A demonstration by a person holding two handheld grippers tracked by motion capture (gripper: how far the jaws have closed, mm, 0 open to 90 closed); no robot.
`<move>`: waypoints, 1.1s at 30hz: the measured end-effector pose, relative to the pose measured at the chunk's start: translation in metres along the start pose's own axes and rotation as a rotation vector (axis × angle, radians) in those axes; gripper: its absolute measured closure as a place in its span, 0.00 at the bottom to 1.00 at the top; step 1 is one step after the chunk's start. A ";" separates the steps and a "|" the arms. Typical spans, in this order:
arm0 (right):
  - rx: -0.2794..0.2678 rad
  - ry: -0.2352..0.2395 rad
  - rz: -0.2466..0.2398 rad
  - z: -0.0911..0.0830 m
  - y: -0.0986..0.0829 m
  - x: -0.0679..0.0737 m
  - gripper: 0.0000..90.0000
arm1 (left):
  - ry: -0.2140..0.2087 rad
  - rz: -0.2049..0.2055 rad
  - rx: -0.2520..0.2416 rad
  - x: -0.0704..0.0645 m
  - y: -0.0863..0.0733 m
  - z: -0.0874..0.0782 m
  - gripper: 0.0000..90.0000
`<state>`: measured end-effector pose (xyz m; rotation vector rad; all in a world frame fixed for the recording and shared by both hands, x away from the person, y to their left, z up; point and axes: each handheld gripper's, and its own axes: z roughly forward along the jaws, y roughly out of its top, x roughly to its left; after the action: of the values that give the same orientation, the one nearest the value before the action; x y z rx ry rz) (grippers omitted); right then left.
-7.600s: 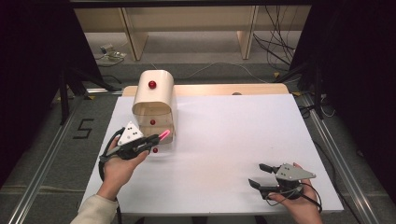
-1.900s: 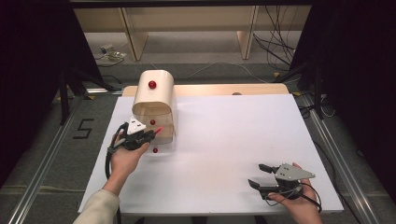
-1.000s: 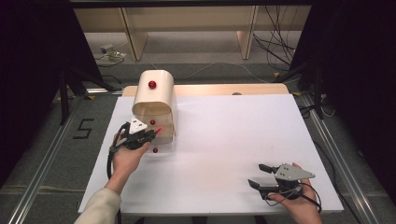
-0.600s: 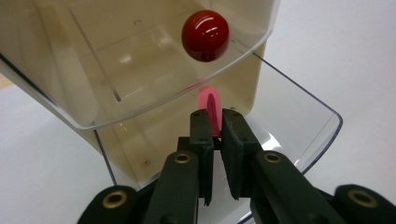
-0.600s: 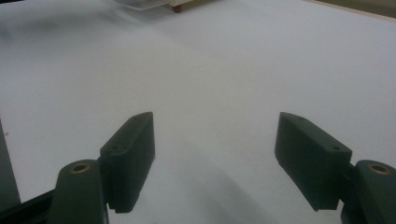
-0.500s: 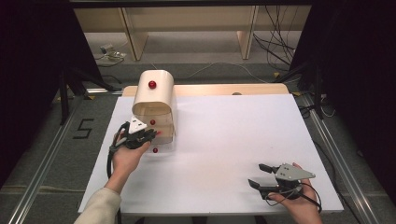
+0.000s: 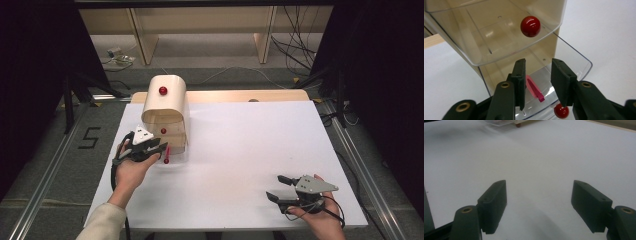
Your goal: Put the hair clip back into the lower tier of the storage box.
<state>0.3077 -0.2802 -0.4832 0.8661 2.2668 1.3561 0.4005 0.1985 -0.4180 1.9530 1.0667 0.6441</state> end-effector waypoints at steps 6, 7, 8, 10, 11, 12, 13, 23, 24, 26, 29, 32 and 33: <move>0.000 0.001 0.000 0.000 0.000 0.000 0.33 | -0.014 -0.006 -0.021 -0.002 0.000 -0.012 0.63; 0.000 0.001 0.001 0.000 0.000 0.000 0.33 | -0.017 -0.008 -0.023 -0.003 0.000 -0.013 0.62; 0.000 0.001 0.001 0.000 0.000 0.000 0.33 | -0.021 -0.006 -0.022 -0.003 0.000 -0.013 0.60; -0.001 0.001 0.000 0.000 0.000 0.000 0.33 | -0.028 -0.011 -0.033 -0.005 0.000 -0.014 0.57; -0.001 0.002 0.001 0.000 0.000 0.000 0.33 | -0.029 -0.013 -0.035 -0.005 0.000 -0.014 0.55; -0.002 0.002 0.001 0.000 0.000 0.000 0.33 | -0.030 -0.013 -0.036 -0.005 0.000 -0.015 0.54; -0.002 0.001 0.000 0.000 0.000 0.000 0.33 | -0.035 -0.017 -0.042 -0.005 0.000 -0.015 0.52; -0.003 0.003 -0.005 0.000 0.000 0.000 0.33 | -0.054 0.001 -0.067 -0.011 0.002 -0.022 0.41; -0.004 0.003 -0.004 0.000 0.000 0.000 0.33 | -0.057 -0.002 -0.073 -0.011 0.002 -0.023 0.40; -0.003 0.003 -0.005 0.000 0.000 0.000 0.33 | -0.062 -0.002 -0.081 -0.012 0.001 -0.025 0.39; -0.004 0.003 -0.004 0.000 0.000 0.000 0.33 | -0.073 0.005 -0.091 -0.014 -0.001 -0.028 0.37; -0.002 0.003 -0.003 0.000 0.000 0.000 0.33 | -0.086 0.017 -0.085 -0.016 -0.005 -0.029 0.37; -0.002 0.003 -0.001 0.000 0.000 0.000 0.33 | -0.088 0.022 -0.084 -0.017 -0.006 -0.030 0.37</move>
<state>0.3074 -0.2802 -0.4829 0.8632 2.2674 1.3600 0.3671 0.1979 -0.4077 1.9047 0.9510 0.5999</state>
